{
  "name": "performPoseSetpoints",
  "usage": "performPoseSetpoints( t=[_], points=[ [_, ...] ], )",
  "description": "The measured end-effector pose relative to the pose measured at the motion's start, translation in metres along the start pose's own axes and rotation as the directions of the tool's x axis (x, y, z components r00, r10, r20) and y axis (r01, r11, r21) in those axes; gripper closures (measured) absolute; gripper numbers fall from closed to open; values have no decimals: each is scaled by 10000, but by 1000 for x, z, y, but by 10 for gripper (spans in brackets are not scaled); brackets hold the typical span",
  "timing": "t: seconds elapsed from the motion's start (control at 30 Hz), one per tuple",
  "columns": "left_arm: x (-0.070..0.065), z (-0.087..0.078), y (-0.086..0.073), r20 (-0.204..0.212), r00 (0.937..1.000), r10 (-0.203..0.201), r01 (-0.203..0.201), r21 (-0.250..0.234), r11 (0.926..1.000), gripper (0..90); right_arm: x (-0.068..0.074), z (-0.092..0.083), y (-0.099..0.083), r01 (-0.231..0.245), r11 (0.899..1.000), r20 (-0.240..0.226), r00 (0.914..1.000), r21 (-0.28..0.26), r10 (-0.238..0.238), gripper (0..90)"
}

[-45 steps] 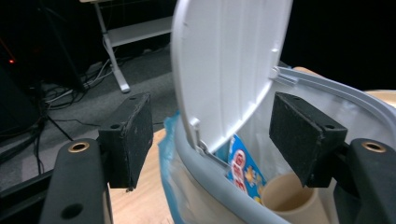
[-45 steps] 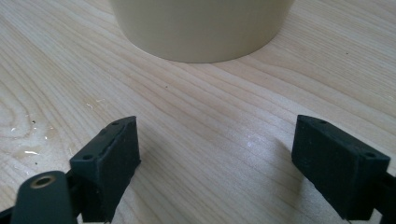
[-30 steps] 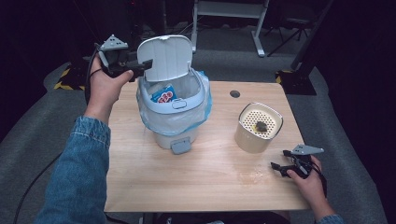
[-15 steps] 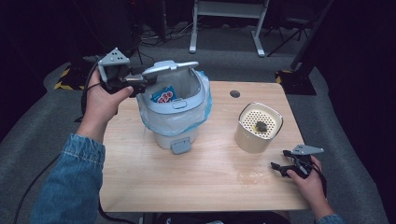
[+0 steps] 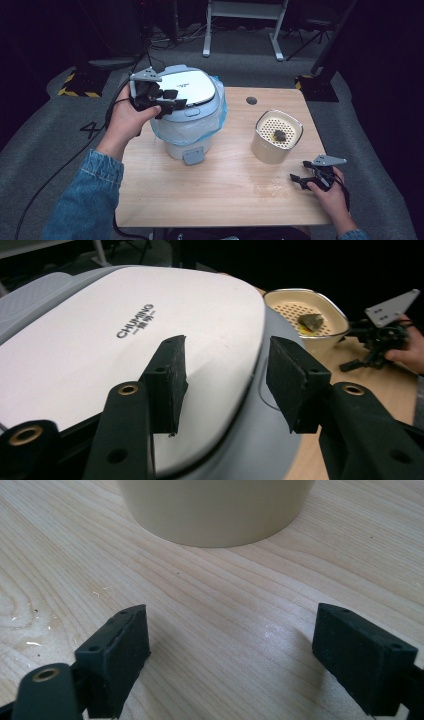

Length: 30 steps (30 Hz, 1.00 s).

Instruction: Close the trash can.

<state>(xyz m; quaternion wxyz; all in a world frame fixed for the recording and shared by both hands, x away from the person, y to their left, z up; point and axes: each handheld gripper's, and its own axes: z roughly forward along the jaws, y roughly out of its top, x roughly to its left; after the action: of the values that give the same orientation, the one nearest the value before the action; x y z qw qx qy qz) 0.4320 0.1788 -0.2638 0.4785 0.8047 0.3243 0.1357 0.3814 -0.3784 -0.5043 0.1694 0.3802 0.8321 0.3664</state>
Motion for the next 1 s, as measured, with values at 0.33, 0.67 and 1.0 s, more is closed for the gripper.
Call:
performPoseSetpoints(
  t=[0.33, 0.67, 1.0],
  points=[
    [1, 19, 4, -1125, 9933, 284, -273, 113, 9996, 447, 0, 0, 0, -2, 10000, -8, 10000, -4, 2, 153],
    [-8, 25, 8, -1513, 9847, 865, -771, 670, 9948, 460, 0, 0, 0, 10, 10000, 8, 10000, 1, -10, 153],
    [-11, 20, 8, -805, 9961, 372, -379, -67, 9993, 357, 0, 0, 0, 8, 10000, 2, 10000, 3, -8, 152]
  ],
)
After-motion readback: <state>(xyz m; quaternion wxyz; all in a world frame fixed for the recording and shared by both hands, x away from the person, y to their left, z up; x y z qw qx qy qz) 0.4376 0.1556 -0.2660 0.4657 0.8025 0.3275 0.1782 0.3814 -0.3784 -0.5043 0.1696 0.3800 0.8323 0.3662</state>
